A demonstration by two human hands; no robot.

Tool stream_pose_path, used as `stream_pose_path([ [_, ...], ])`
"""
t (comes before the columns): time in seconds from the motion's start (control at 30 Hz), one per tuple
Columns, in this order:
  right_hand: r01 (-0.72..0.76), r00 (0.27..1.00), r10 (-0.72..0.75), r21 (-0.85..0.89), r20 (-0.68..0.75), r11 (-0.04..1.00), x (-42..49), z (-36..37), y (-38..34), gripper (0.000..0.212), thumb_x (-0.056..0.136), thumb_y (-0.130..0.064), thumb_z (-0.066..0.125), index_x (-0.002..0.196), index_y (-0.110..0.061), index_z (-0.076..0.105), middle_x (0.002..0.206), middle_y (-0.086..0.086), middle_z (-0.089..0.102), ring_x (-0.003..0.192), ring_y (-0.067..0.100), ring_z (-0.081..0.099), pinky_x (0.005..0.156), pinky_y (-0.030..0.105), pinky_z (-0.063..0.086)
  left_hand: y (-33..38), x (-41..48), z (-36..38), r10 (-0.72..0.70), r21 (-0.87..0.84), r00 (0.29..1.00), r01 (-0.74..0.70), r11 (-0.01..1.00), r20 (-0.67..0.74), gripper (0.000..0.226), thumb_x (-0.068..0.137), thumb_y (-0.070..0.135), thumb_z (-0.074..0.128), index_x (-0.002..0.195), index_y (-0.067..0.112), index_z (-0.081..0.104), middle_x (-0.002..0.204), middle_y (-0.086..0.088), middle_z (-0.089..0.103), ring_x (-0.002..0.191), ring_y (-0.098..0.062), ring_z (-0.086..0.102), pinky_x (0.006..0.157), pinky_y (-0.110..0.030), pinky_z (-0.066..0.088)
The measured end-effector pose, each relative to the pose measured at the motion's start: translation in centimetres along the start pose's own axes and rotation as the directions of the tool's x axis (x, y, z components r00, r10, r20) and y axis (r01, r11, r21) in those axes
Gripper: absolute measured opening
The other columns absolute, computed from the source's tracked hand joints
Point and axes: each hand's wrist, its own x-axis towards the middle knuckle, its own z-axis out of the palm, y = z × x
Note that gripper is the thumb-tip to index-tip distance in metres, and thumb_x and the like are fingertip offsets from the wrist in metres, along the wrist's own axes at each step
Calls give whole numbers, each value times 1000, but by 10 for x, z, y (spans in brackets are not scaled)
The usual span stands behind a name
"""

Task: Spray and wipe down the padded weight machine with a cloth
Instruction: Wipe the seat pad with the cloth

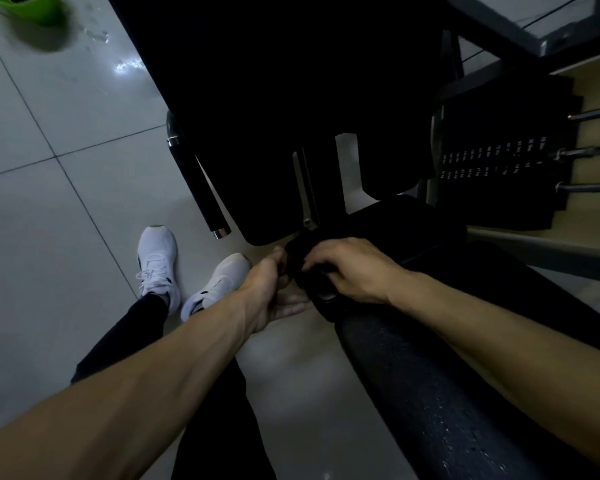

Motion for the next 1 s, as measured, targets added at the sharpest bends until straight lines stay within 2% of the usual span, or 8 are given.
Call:
stream_pose_path([
  [0.17, 72, 997, -74, 44, 31, 996, -86, -23, 0, 41, 89, -1, 69, 120, -28, 74, 134, -11, 66, 129, 7, 58, 108, 37, 50, 0, -15, 4, 16, 70, 1000, -15, 997, -18, 36, 104, 49, 47, 126, 24, 61, 128, 5, 63, 97, -34, 73, 74, -42, 64],
  [0.33, -124, 890, 348, 579, -294, 806, -66, -24, -40, 35, 97, -18, 65, 130, -29, 69, 129, -11, 66, 123, 2, 59, 110, 36, 47, 5, -53, 16, 318, -45, 939, -326, 944, -129, 16, 106, 27, 50, 113, 22, 63, 97, 5, 68, 85, -16, 66, 72, -32, 51],
  [0.5, -232, 954, 276, 871, 117, 433, -19, -24, -100, 81, 70, -27, 55, 151, -19, 52, 148, 4, 57, 140, 18, 50, 115, 32, 41, 7, -74, 12, 388, -196, 921, -373, 907, 43, 25, 104, 16, 48, 123, 19, 64, 104, -4, 76, 96, -22, 72, 85, -43, 57],
  [0.57, -277, 952, 276, 750, 130, 601, -23, -37, -87, 76, 76, -28, 52, 153, -22, 49, 150, 5, 54, 142, 21, 47, 115, 33, 39, 6, -61, -2, 338, -162, 939, -345, 925, -68, 33, 99, 4, 46, 125, 18, 62, 95, -9, 76, 89, -26, 72, 74, -43, 61],
  [0.63, -393, 916, 364, 196, 170, 898, -35, -48, -53, 76, 90, -45, 58, 161, -34, 33, 170, 5, 23, 157, 24, 19, 128, 47, 13, 3, -44, -15, 231, -170, 963, -252, 953, -136, 39, 99, 3, 43, 133, 16, 56, 107, -16, 71, 99, -32, 68, 75, -45, 60],
  [0.7, -484, 805, 535, -236, 258, 842, -49, -51, -21, 92, 85, -73, 59, 162, -47, 15, 174, 2, -5, 159, 31, -9, 123, 61, -8, -1, -30, -20, 115, -144, 975, -144, 979, -191, 37, 100, 5, 40, 133, 12, 55, 114, -16, 66, 104, -34, 65, 84, -47, 58],
  [0.83, -569, 757, 597, -181, 265, 802, -53, -37, -6, 102, 74, -89, 58, 159, -55, 13, 173, -4, -12, 156, 36, -22, 116, 75, -12, 1, -10, -7, 50, -42, 982, -59, 997, -183, 28, 99, 1, 33, 84, 19, 49, 62, -6, 38, 50, -21, 34, 52, -30, 35],
  [1.0, -539, 803, 569, -190, 176, 820, -46, -27, -2, 98, 77, -87, 58, 159, -50, 20, 173, -3, -5, 156, 40, -19, 111, 80, -12, 3, 30, 31, 87, -145, 970, -122, 982, -227, 26, 108, 22, 43, 102, 10, 66, 107, -16, 72, 96, -36, 70, 92, -54, 55],
])
